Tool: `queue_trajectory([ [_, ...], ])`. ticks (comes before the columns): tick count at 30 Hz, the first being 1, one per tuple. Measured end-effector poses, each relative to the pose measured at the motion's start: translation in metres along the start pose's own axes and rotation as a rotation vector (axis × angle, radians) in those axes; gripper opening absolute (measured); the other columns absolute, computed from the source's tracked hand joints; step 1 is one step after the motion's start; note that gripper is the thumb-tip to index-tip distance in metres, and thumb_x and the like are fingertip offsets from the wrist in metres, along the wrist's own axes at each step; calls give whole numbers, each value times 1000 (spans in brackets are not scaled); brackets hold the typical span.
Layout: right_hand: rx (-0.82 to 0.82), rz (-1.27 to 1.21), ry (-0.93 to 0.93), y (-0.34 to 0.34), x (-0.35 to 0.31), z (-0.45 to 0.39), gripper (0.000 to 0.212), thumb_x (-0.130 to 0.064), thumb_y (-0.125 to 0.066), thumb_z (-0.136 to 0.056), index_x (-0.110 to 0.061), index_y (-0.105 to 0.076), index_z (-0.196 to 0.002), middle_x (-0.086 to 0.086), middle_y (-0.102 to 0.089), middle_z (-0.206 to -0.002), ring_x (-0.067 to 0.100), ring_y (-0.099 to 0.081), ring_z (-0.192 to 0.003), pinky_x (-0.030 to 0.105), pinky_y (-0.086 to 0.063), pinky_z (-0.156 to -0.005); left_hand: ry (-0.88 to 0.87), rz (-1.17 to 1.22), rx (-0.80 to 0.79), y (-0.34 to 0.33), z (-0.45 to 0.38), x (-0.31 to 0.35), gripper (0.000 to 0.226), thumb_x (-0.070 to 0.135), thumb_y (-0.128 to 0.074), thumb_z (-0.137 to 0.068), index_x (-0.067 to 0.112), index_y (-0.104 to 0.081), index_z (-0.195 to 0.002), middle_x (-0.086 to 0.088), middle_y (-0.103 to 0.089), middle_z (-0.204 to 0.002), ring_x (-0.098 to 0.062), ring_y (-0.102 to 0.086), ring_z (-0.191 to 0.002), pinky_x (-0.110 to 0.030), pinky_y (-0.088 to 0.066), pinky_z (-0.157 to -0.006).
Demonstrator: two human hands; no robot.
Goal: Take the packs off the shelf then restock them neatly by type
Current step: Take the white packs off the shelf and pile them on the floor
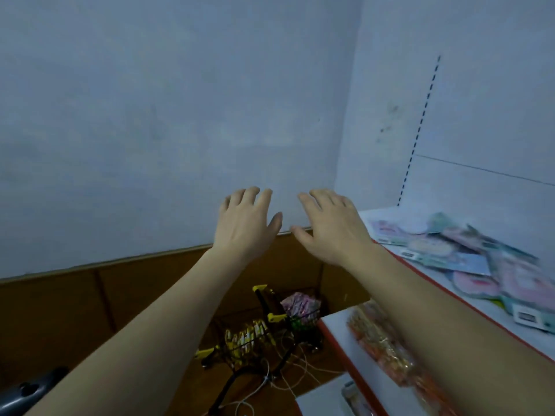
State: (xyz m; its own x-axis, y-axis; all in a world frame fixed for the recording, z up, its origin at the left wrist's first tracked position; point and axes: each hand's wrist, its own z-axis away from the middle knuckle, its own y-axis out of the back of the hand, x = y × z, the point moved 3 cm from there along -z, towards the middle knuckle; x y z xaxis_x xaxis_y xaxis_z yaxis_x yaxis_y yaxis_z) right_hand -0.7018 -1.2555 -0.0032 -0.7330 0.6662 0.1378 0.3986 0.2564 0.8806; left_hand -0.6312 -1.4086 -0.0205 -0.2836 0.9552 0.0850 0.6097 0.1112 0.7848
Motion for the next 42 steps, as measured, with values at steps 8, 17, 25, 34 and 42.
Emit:
queue_trajectory([
  [8,18,164,-294,70,66,91,71,-61,-28,-96,-20,-30,-153,10,-35,-157,29,-30,-145,49,-26,-118,-238,214,17,22,-8,111,55,51,-40,-100,20,-40,-146,-6,-44,-150,-28,-36,-140,-47,-28,-115],
  [17,-2,373,-597,146,144,247,66,-54,-44,-96,-15,-36,-150,13,-41,-151,32,-35,-140,48,-29,-112,-589,426,31,49,33,276,53,47,-46,-99,16,-46,-142,-9,-50,-145,-31,-43,-133,-49,-35,-108],
  [25,-29,532,-868,232,177,416,68,-55,-43,-98,-17,-31,-153,11,-36,-155,30,-31,-144,49,-26,-116,-827,596,15,101,113,432,54,48,-45,-99,17,-44,-143,-8,-47,-147,-31,-41,-135,-47,-33,-109],
  [34,-54,669,-1114,326,172,605,68,-54,-46,-96,-14,-37,-150,14,-41,-151,34,-36,-140,51,-30,-113,-1067,755,13,185,239,580,55,50,-41,-100,19,-41,-146,-7,-44,-150,-30,-38,-138,-47,-31,-111],
  [42,-84,744,-1311,380,154,742,69,-55,-49,-96,-15,-36,-151,12,-40,-151,32,-34,-141,51,-27,-114,-1240,897,-39,237,341,669,64,54,-29,-90,14,-56,-133,-11,-58,-132,-35,-54,-119,-48,-44,-95],
])
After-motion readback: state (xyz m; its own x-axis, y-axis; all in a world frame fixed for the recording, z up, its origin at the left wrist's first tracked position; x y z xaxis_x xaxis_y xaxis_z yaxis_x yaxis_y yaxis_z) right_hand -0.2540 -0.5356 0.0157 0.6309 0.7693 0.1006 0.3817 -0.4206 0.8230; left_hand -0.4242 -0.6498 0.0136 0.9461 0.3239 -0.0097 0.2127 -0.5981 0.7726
